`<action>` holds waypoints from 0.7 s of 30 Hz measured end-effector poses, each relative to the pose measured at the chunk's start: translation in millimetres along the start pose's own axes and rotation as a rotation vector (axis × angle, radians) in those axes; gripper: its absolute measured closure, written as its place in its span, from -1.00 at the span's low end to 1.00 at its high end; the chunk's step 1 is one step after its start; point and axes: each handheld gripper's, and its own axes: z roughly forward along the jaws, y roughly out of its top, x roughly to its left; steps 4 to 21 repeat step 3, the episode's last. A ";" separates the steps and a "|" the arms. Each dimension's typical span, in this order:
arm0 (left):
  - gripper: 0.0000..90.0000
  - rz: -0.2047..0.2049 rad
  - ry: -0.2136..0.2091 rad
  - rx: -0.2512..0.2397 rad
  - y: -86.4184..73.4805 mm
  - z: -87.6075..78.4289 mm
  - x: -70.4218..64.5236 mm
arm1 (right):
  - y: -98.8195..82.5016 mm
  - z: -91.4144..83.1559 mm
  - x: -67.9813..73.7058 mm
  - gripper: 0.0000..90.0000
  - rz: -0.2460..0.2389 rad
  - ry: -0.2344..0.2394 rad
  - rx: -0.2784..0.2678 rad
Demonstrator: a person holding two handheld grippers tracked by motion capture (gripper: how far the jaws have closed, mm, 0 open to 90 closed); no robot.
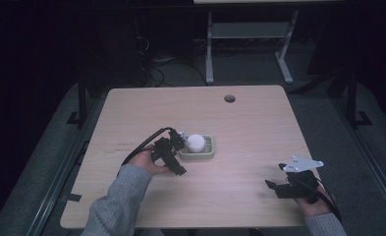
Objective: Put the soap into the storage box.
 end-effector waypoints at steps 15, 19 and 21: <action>-0.51 -0.002 -0.003 -0.008 -7.2 1.1 -3.2 | -0.5 -0.6 -0.3 -0.49 0.006 -0.003 -0.001; -0.51 -0.002 -0.003 -0.008 -7.2 1.1 -3.2 | -0.5 -0.6 -0.3 -0.49 0.006 -0.003 -0.001; -0.51 -0.002 -0.003 -0.008 -7.2 1.1 -3.2 | -0.5 -0.6 -0.3 -0.49 0.006 -0.003 -0.001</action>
